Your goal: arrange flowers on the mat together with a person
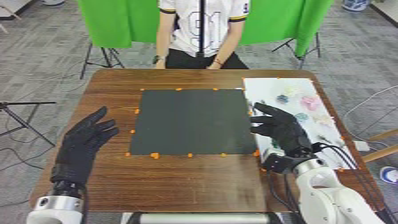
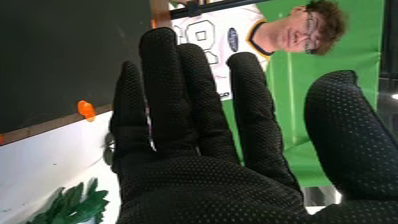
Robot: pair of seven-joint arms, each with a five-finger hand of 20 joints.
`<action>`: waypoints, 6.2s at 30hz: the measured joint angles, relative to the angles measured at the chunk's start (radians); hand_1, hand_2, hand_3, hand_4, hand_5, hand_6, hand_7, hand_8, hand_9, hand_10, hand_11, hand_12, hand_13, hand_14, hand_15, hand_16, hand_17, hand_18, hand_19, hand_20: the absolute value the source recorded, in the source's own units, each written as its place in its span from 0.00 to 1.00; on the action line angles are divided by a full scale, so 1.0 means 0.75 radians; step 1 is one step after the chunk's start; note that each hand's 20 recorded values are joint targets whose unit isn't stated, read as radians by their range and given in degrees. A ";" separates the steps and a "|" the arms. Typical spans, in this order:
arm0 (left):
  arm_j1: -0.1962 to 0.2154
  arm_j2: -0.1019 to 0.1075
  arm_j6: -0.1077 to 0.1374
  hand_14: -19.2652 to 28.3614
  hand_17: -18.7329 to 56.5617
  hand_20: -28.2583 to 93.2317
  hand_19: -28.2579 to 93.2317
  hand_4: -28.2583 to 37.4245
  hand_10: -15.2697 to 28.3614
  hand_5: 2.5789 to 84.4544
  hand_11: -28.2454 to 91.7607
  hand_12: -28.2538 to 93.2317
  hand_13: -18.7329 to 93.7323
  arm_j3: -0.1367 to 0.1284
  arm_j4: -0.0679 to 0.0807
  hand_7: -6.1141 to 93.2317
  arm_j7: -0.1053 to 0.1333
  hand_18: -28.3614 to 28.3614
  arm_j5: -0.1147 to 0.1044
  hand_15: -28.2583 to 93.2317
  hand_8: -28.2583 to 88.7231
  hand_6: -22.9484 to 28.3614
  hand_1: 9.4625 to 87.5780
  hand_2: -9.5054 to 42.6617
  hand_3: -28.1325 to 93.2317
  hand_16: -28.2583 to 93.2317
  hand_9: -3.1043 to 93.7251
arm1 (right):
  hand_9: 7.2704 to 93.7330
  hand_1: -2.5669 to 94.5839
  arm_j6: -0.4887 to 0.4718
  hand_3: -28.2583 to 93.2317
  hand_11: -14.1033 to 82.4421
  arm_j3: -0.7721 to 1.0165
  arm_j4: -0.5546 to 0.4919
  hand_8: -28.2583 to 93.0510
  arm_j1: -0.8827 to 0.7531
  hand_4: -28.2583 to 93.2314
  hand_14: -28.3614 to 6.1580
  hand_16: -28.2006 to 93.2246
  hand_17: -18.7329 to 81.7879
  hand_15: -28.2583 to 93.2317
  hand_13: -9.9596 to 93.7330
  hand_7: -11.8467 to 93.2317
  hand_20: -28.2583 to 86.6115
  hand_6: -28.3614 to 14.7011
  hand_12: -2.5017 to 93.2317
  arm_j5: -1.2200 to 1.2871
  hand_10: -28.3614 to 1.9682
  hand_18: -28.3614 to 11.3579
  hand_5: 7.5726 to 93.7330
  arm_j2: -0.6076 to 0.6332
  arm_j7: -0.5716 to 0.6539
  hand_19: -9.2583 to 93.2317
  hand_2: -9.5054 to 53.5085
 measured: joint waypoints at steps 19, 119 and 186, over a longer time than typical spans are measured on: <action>0.000 0.002 -0.005 0.94 0.12 0.29 0.64 0.00 0.80 0.40 0.47 0.30 0.36 0.000 0.002 0.20 0.003 0.89 0.000 0.66 0.15 0.59 0.16 0.30 0.89 0.14 0.38 | 0.55 0.26 0.000 0.87 0.35 -0.003 0.003 0.13 0.011 0.04 0.28 0.29 0.31 0.68 0.56 0.26 0.36 0.68 0.17 0.010 0.34 0.20 0.52 0.012 -0.006 0.64 0.32; 0.028 0.005 -0.006 0.95 0.12 0.30 0.66 0.00 0.81 0.41 0.49 0.31 0.37 -0.032 0.000 0.21 0.013 0.89 0.005 0.68 0.15 0.61 0.17 0.30 0.88 0.14 0.38 | 0.53 0.29 -0.006 0.86 0.34 0.075 -0.050 0.13 0.008 0.04 0.29 0.30 0.40 0.72 0.58 0.25 0.38 0.64 0.17 -0.091 0.31 0.13 0.48 0.009 0.063 0.75 0.26; 0.089 0.013 0.001 0.95 0.12 0.30 0.66 0.00 0.81 0.41 0.49 0.31 0.37 -0.109 -0.025 0.21 0.001 0.89 0.006 0.68 0.15 0.61 0.17 0.30 0.89 0.14 0.38 | 0.93 0.68 -0.469 0.64 0.38 0.001 0.093 0.27 0.094 0.03 0.60 0.34 0.65 0.74 0.82 0.23 0.33 0.58 0.25 -1.780 0.57 0.25 0.92 0.249 1.349 1.00 0.00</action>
